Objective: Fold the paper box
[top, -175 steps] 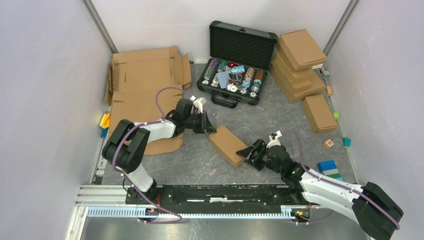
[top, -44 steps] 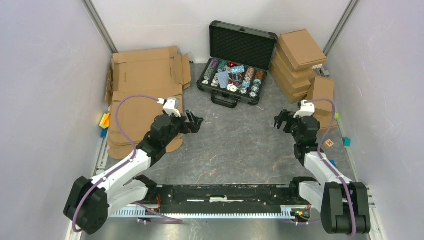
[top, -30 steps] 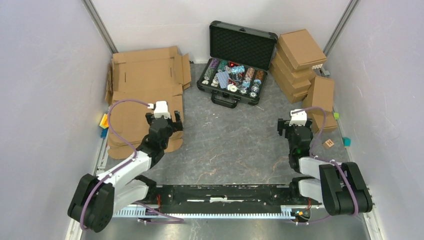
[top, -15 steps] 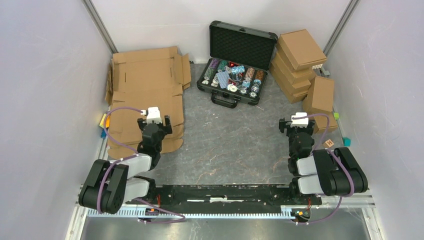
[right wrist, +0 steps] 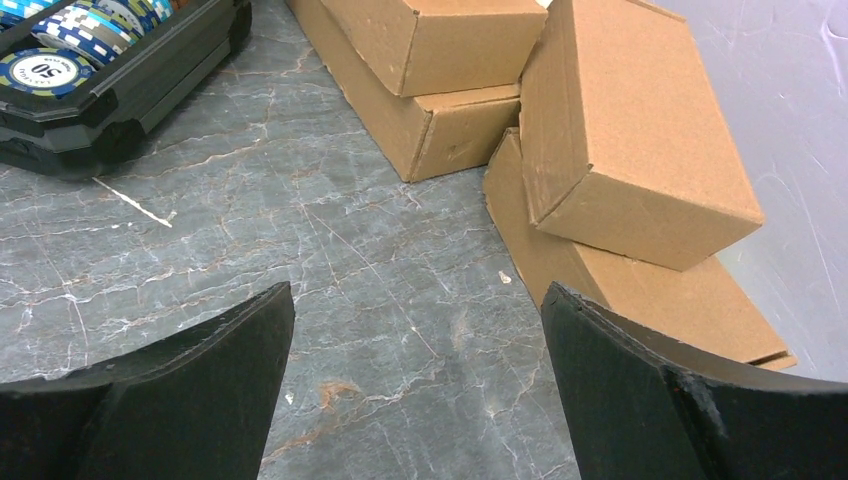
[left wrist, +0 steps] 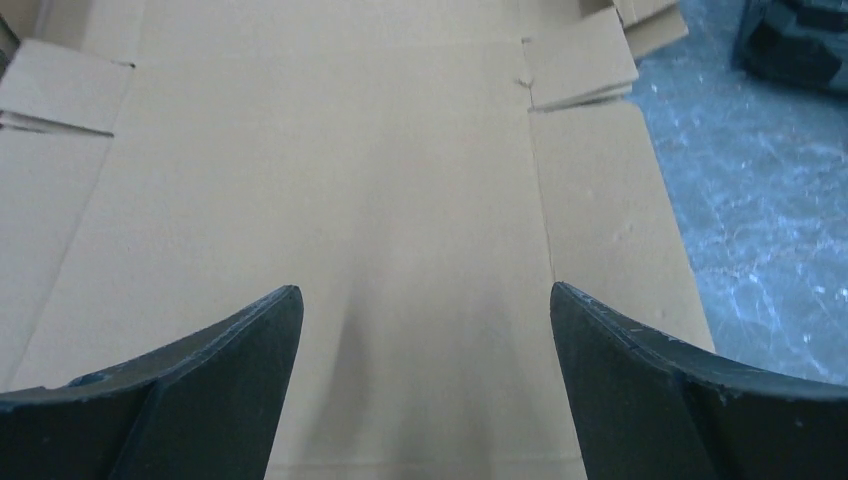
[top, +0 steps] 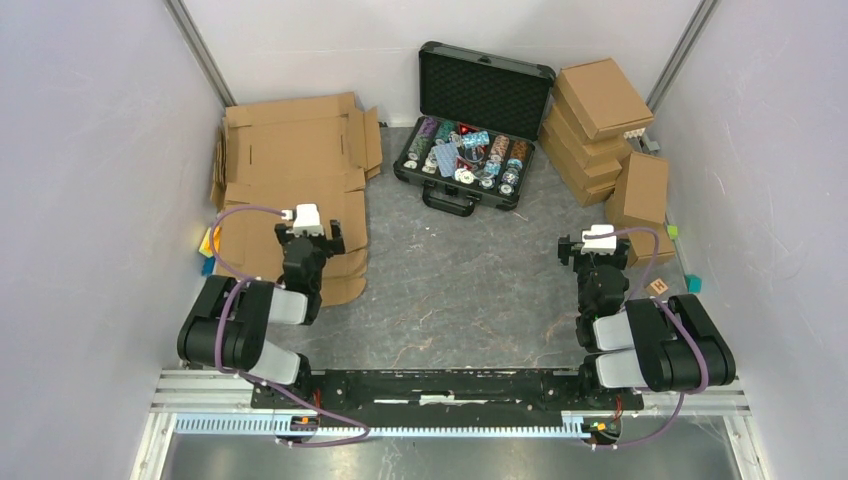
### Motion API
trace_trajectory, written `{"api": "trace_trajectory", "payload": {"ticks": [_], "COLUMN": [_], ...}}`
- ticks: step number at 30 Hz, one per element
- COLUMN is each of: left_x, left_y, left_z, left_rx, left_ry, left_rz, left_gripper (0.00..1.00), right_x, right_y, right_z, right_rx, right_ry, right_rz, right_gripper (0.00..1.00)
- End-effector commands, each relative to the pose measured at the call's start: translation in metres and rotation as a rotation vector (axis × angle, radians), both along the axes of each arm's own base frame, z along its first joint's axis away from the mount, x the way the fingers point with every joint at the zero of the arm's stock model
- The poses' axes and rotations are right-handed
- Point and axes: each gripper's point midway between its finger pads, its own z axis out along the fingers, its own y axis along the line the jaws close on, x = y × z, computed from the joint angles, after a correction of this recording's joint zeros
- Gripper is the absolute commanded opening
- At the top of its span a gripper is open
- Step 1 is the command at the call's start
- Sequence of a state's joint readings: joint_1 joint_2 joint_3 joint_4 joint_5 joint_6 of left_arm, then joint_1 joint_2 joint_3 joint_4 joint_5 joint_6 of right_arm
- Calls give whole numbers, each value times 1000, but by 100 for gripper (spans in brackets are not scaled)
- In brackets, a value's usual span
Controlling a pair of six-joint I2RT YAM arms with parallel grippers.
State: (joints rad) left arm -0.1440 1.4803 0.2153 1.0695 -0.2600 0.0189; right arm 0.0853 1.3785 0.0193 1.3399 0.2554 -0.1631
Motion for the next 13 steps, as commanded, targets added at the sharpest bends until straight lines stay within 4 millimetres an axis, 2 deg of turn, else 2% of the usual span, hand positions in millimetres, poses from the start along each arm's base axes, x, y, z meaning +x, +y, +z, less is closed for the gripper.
{"api": "trace_trajectory", "payload": {"ticks": [1, 13], "left_x": [14, 13], "left_y": [8, 8], "left_z": [22, 21], "left_rx": [-7, -11], "left_ry": [-70, -63], "left_rz": [42, 40], "left_gripper": [100, 100], "right_x": [-23, -24], "right_y": [2, 2], "right_z": [-18, -17], "right_rx": [-19, -18], "right_ry": [36, 34], "right_rz": [26, 23], "right_gripper": [98, 98]}}
